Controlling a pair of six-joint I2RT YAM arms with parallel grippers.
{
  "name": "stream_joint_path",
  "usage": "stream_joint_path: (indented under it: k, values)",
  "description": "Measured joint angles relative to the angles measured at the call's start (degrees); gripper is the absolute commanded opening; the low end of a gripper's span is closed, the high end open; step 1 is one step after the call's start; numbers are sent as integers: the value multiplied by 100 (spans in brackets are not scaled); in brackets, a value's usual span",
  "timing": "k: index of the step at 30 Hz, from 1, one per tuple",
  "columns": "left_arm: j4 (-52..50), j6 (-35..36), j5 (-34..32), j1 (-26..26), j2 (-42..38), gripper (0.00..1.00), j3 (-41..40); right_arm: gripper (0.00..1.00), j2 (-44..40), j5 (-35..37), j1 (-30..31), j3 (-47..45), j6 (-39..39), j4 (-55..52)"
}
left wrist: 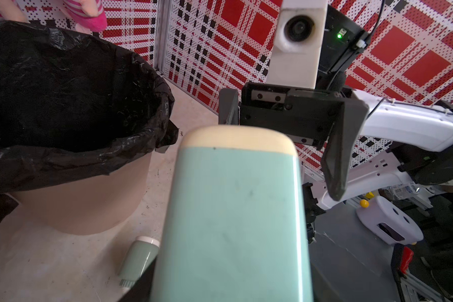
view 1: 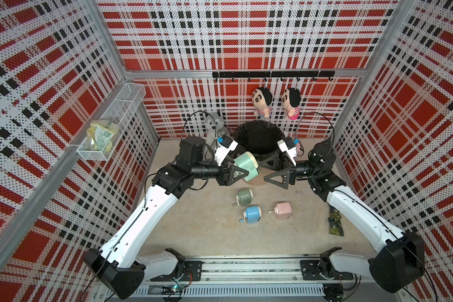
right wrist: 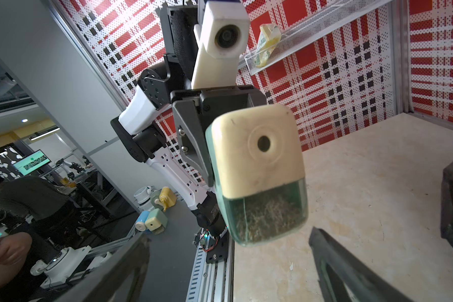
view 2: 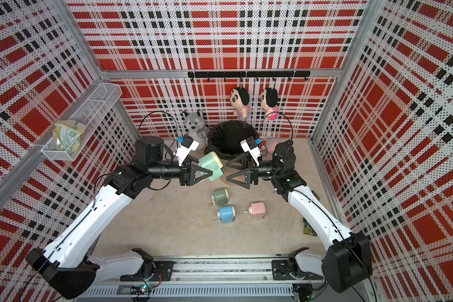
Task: Take out the pencil sharpener tray and clean the shavings
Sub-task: Open the container of the pencil sharpener.
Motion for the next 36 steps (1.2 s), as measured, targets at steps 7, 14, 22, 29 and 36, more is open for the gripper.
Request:
stream_joint_path:
  k: [7, 14, 22, 29, 36]
  values:
    - [-173, 46, 42, -107, 11, 50, 35, 91, 280, -90, 13, -59, 546, 787]
    - [-216, 59, 46, -157, 85, 51, 195, 82, 358, -92, 81, -85, 713, 1016]
    - [-227, 59, 50, -181, 103, 51, 199, 71, 431, -52, 232, -83, 730, 1064]
    - [-236, 59, 52, -190, 116, 51, 199, 60, 516, -20, 258, -83, 723, 1064]
    - [-249, 48, 59, -188, 116, 50, 199, 49, 520, -22, 258, -83, 669, 1080]
